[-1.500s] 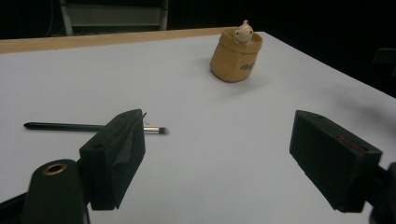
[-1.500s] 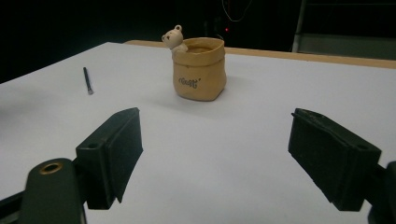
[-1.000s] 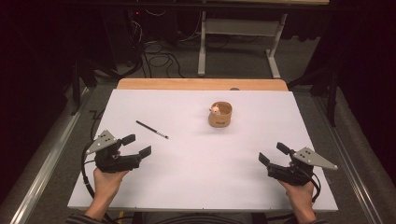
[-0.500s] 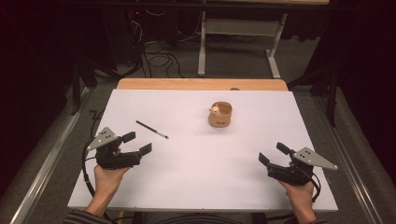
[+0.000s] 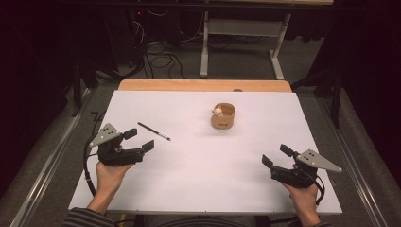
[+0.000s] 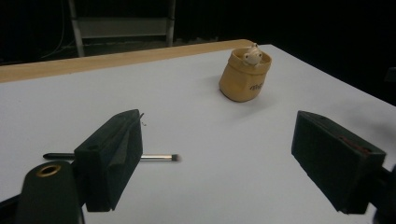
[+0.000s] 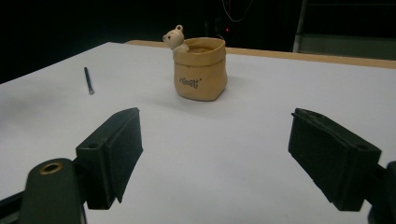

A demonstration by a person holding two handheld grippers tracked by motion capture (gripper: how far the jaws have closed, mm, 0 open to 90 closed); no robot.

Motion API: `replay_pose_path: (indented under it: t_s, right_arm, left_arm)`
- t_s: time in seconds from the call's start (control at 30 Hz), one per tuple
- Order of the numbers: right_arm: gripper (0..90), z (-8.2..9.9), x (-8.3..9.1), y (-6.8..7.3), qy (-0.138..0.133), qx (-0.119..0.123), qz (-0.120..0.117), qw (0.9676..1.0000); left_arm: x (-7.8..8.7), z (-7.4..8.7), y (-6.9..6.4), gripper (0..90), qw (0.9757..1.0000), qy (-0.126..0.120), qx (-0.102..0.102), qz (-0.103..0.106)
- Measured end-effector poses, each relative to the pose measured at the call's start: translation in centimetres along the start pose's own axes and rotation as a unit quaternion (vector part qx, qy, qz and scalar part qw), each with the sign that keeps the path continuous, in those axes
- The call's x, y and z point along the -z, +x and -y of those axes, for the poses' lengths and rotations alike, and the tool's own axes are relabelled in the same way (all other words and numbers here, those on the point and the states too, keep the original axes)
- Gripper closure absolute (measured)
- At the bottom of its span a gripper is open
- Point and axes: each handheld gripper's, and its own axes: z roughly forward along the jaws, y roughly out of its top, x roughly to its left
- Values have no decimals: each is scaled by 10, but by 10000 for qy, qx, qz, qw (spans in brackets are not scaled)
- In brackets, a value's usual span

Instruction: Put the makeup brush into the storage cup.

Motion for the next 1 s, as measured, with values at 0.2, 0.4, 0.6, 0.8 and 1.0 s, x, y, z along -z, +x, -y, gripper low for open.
replay_pose_path:
  t_s: [0.2,0.4,0.6,0.8,1.0]
  right_arm:
    - [187,0,0,0,-2,-4,-8,10000]
    - [187,0,0,0,-3,-6,-17,10000]
    - [188,0,0,0,-8,-18,-28,10000]
    - [188,0,0,0,-7,-29,-29,10000]
    - [187,0,0,-1,-14,-41,-28,10000]
  left_arm:
    - [-3,-7,2,176,10000,-8,-65,-22]
    - [-8,-15,4,176,9999,0,-121,-59]
    - [-14,-19,7,173,9999,42,-143,-81]
    - [-19,-23,9,170,9998,74,-153,-86]
    - [-23,-28,10,169,9998,58,-157,-94]
